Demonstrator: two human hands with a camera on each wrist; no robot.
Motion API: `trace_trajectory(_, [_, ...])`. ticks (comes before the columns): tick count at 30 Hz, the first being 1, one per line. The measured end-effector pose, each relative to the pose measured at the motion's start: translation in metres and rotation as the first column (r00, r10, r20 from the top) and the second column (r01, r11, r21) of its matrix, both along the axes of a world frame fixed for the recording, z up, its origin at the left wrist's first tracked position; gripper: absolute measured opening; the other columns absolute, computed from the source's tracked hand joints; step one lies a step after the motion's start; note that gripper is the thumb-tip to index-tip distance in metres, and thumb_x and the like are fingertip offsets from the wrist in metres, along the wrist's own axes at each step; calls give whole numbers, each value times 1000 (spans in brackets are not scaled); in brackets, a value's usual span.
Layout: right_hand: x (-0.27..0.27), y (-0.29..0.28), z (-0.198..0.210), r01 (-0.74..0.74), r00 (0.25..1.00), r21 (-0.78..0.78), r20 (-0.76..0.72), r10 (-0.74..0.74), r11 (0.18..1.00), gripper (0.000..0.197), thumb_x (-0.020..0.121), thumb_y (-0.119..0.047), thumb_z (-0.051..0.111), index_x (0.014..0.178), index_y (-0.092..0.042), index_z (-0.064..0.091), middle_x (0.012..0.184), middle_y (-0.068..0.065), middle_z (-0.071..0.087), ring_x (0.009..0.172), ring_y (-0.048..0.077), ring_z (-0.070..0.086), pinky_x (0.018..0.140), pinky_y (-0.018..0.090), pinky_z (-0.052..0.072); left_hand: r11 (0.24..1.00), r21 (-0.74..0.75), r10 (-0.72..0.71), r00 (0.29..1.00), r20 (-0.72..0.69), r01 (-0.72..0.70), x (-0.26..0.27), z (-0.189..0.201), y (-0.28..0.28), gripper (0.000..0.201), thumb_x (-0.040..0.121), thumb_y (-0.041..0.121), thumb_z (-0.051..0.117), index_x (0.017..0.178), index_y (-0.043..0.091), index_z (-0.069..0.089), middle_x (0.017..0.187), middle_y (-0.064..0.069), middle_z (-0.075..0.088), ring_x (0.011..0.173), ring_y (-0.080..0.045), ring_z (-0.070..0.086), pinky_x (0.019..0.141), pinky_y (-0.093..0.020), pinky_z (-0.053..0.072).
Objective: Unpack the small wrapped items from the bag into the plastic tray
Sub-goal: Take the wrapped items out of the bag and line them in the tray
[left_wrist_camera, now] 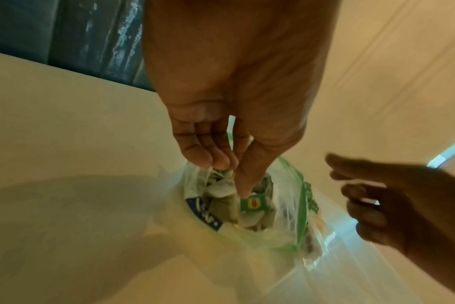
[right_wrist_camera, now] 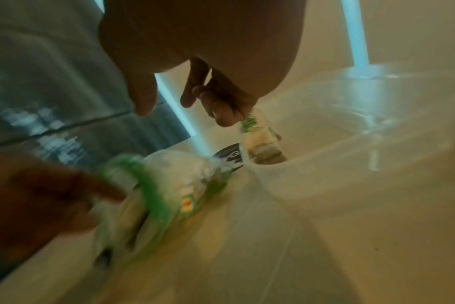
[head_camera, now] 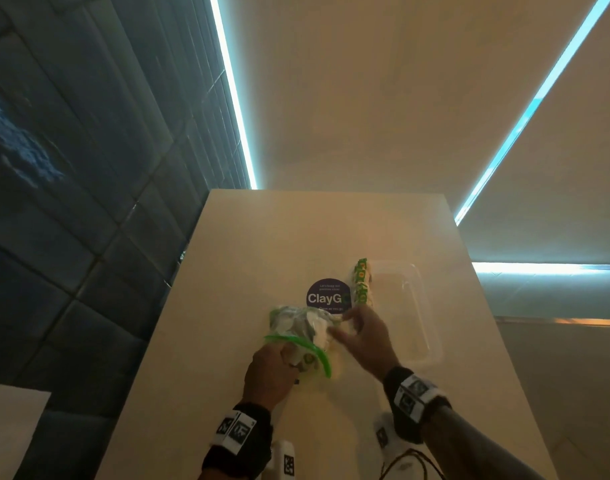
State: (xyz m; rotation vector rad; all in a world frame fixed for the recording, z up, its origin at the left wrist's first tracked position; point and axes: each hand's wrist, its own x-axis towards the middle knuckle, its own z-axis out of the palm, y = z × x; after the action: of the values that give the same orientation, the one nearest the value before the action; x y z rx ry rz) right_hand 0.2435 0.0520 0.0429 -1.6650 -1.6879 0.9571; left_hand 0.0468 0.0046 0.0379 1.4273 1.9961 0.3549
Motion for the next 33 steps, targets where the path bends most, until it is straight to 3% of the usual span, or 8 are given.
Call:
trace_trajectory(3, [-21,-20,2,-247,943,-86,208,260,965,43,75,-47,77,96,-21,50,92,-12,51,73,4,47,57,16,39,999,17,-41,995,-88,43,5,-4,1,40,75,38,74,113,28,64,111,6,66,101,-17,64,79,-26,49])
trace_trajectory(9, [-23,-31,-9,-251,925,-136,256,279,958,19,87,-35,67,93,-23,54,89,-5,64,75,12,60,68,30,56,998,66,-6,997,-79,12,2,-3,-1,18,79,41,68,94,33,72,98,9,71,88,-14,68,72,-23,51])
trace_trajectory(12, [-24,-34,-9,-241,943,-124,203,262,963,13,87,-33,67,92,-23,61,83,-5,67,71,10,62,68,32,58,994,100,31,996,83,-39,-1,-4,-3,8,77,32,72,79,25,70,84,5,70,74,-8,65,63,-24,54])
trace_trajectory(16, [-30,-36,-7,-239,959,-92,131,250,967,12,89,-32,65,91,-20,69,80,-9,65,69,5,61,71,30,57,989,59,112,941,319,-137,-6,-1,-8,7,80,14,71,74,16,69,66,7,67,55,8,59,50,-7,45])
trace_trajectory(19, [-36,-35,-4,-241,968,-106,41,247,965,9,90,-24,65,90,-18,72,76,-16,62,70,3,60,75,29,57,972,7,205,858,470,-235,-11,-3,-12,12,82,13,71,71,18,70,71,-1,72,66,-15,69,58,-28,57])
trace_trajectory(21, [-39,-36,0,-223,975,-144,-44,219,964,8,90,-18,66,88,-14,72,74,-12,64,61,4,60,66,26,57,956,-50,266,784,561,-289,-14,-2,-15,11,85,10,69,77,16,71,82,-10,73,76,-28,71,57,-29,57])
trace_trajectory(26, [-44,-37,10,-178,968,-278,-221,118,944,15,92,-17,64,94,-4,71,82,12,72,57,15,64,51,24,53,955,-99,270,683,679,-278,-18,3,-21,9,89,13,66,94,10,72,92,-14,73,83,-29,70,60,-27,54])
trace_trajectory(33, [-46,-37,18,-139,926,-353,-377,-5,925,15,88,-14,68,98,-3,68,89,13,70,65,14,63,58,26,52,969,87,138,795,591,-233,-9,11,-26,8,77,16,80,78,15,72,70,-2,73,62,-16,69,53,-33,57])
